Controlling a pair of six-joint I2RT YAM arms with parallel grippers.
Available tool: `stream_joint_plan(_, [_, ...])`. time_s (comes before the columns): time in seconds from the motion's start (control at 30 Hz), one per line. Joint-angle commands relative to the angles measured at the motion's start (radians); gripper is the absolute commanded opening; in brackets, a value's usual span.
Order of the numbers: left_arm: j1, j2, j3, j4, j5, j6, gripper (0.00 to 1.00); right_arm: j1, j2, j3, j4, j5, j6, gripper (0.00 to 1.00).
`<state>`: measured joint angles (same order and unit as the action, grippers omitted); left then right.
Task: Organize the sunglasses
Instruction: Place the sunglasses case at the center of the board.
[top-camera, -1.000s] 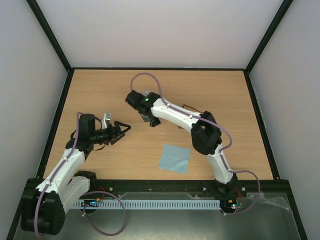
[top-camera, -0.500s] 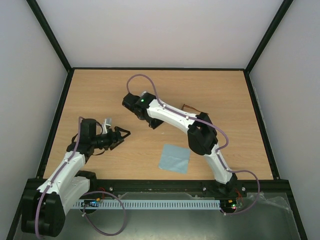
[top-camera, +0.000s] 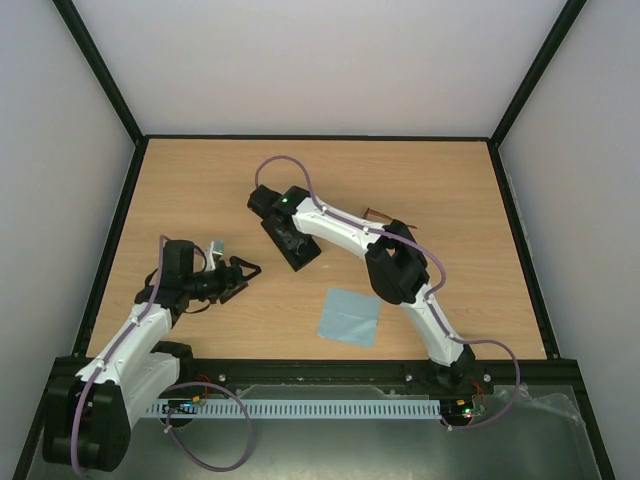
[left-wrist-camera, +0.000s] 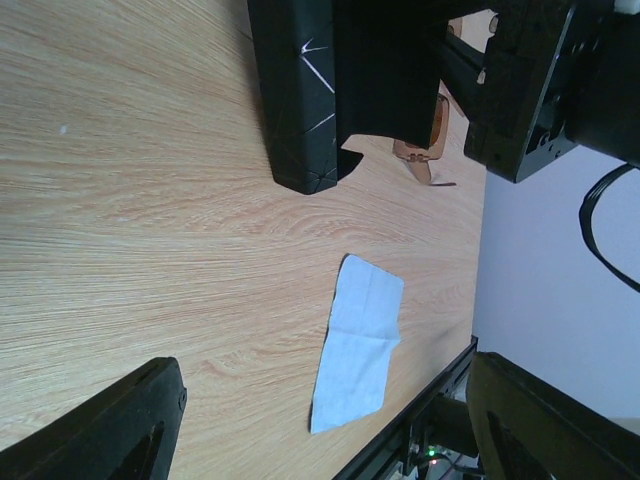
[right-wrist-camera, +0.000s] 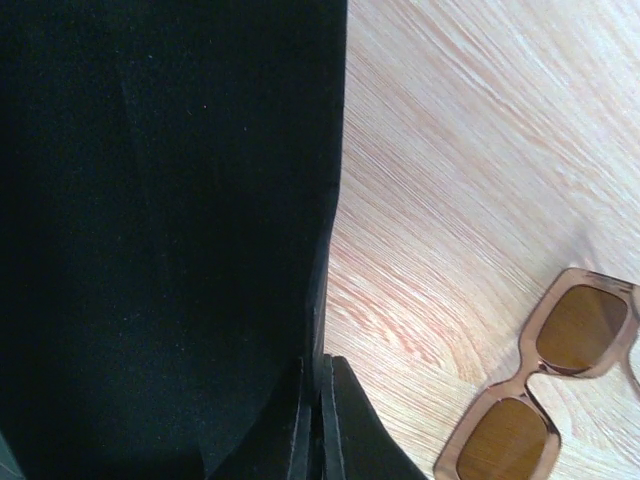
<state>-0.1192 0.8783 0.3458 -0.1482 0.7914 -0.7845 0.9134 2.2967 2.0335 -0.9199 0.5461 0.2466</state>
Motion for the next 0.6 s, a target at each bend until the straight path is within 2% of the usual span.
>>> stream_joint_plan(0.0, [0.003,0.019,-0.005,0.012,-0.003,0.014,0.80,-0.022,0.017,0.017,0.010,-0.073,-0.024,0.07])
stream_joint_plan(0.07, [0.003,0.028,-0.004,0.020,-0.003,0.013,0.80,-0.030,0.018,0.011,0.017,-0.082,-0.026,0.14])
stream_joint_plan(0.13, [0.003,0.037,-0.001,0.026,-0.003,0.013,0.79,-0.036,0.018,0.007,0.024,-0.087,-0.027,0.24])
stream_joint_plan(0.43, [0.003,0.051,0.002,0.030,-0.005,0.016,0.77,-0.054,-0.023,0.009,0.025,-0.072,-0.008,0.33])
stream_joint_plan(0.57, [0.003,0.053,0.003,0.029,-0.006,0.018,0.77,-0.056,-0.140,-0.075,0.023,-0.065,0.049,0.36])
